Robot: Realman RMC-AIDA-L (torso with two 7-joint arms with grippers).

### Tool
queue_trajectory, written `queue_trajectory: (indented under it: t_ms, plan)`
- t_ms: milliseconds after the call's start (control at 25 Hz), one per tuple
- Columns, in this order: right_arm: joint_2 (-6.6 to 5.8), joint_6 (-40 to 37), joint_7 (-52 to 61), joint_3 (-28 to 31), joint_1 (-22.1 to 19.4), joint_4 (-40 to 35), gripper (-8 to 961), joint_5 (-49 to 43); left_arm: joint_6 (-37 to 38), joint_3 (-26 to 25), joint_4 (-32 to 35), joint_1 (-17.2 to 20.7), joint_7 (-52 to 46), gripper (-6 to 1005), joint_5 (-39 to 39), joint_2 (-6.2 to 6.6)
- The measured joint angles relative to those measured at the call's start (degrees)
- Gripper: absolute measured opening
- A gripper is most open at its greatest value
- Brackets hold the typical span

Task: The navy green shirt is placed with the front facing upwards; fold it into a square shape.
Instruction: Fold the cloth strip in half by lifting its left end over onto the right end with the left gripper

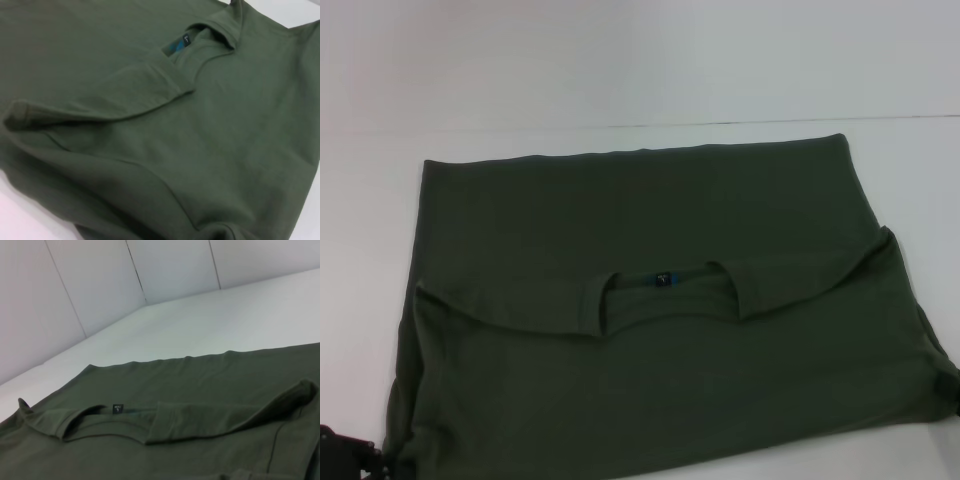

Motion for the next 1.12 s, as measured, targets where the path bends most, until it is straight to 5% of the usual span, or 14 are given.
queue_trajectory:
  t_ms: [520, 800, 1120]
  plan:
    - [0.05, -4.7, -3.8, 2.7, -2.0, -1.0, 65, 0.0, 8.3, -5.3, -0.5, 0.4, 9.4, 58, -1.5, 1.24]
    - [0.56, -10.8, -14.8, 4.1, -5.8, -0.5, 65, -0.1, 11.3, -9.4, -2.7, 1.6, 22.8, 50, -1.5, 1.22]
    - [0.96, -16.0, -19.2, 4.8, -10.7, 0.1, 66, -1.0, 14.2, -10.4, -3.0, 2.5, 27.5, 51, -0.8, 1.72]
